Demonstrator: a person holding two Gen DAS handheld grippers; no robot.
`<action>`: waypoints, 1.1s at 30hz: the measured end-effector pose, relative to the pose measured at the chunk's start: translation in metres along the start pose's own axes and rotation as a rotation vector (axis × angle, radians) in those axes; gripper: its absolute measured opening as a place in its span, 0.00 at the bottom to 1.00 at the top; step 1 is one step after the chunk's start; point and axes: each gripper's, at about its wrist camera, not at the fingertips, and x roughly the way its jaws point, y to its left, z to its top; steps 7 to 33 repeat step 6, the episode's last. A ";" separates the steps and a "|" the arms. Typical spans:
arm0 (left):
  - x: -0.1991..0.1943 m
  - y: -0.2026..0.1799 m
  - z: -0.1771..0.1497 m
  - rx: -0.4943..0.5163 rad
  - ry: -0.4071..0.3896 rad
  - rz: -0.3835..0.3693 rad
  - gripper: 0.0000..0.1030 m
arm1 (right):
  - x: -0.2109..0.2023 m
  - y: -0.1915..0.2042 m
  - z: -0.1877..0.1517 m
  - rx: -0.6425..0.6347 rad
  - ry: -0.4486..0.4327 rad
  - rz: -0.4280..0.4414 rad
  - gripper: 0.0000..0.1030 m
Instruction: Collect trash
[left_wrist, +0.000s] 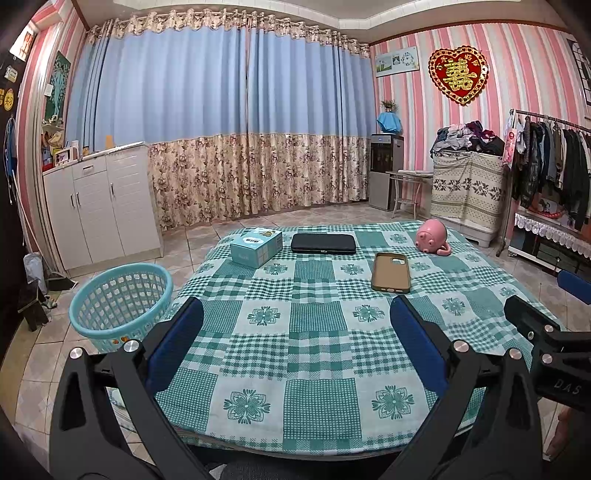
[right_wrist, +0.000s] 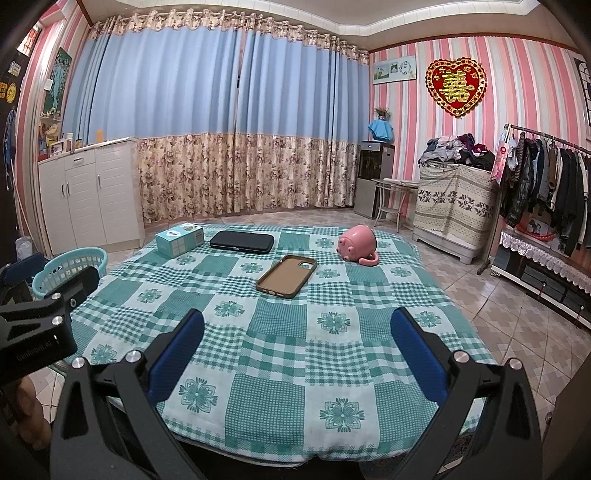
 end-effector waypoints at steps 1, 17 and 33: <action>0.000 0.000 0.000 0.000 0.001 -0.001 0.95 | 0.000 0.000 0.000 0.000 0.000 0.000 0.96; -0.001 -0.001 0.001 -0.003 -0.001 -0.003 0.95 | 0.000 -0.001 -0.001 0.000 -0.001 0.000 0.96; -0.001 -0.001 0.001 -0.003 -0.001 -0.003 0.95 | 0.000 -0.001 -0.001 0.000 -0.001 0.000 0.96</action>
